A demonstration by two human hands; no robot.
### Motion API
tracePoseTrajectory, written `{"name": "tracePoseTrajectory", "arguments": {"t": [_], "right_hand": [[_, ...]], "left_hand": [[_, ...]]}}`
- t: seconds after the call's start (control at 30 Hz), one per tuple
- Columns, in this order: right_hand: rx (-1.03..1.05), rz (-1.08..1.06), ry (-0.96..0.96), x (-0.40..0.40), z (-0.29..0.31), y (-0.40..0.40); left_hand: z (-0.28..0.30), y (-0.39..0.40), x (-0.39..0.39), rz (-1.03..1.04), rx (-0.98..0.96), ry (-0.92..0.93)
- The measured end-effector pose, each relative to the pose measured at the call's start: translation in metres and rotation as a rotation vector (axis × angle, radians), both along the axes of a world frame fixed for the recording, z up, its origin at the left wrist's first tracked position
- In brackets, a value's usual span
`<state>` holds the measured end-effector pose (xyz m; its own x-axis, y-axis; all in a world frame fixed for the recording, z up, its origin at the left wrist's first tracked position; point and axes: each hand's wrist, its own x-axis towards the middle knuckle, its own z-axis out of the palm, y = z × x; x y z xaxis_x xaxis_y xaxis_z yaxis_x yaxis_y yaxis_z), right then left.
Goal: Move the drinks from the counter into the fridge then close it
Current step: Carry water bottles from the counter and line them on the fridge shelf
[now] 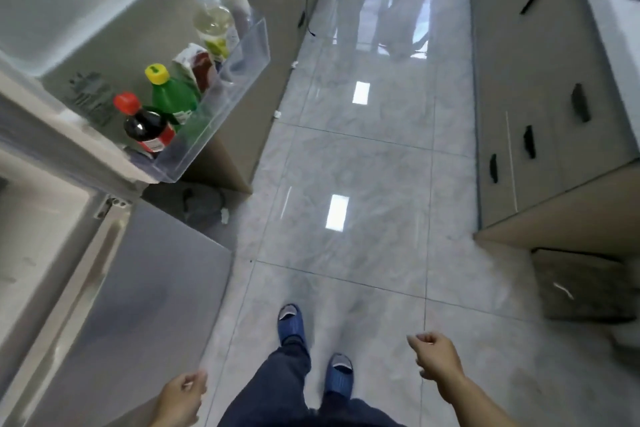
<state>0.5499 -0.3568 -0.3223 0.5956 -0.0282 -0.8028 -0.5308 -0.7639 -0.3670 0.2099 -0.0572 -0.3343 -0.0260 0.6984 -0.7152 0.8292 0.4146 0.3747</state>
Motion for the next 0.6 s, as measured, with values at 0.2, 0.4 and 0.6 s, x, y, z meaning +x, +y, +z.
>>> {"name": "tracePoseTrajectory", "arguments": {"t": [0.2, 0.4, 0.6], "right_hand": [[-0.052, -0.186, 0.011, -0.006, 0.011, -0.016], [-0.067, -0.280, -0.013, 0.000, 0.023, 0.008], [-0.095, -0.329, -0.002, 0.019, 0.019, 0.015]], "left_hand": [[-0.006, 0.035, 0.065, -0.194, -0.130, 0.004], [-0.004, 0.092, 0.183, -0.391, -0.181, -0.164], [-0.003, 0.139, 0.281, -0.431, -0.178, -0.232]]}}
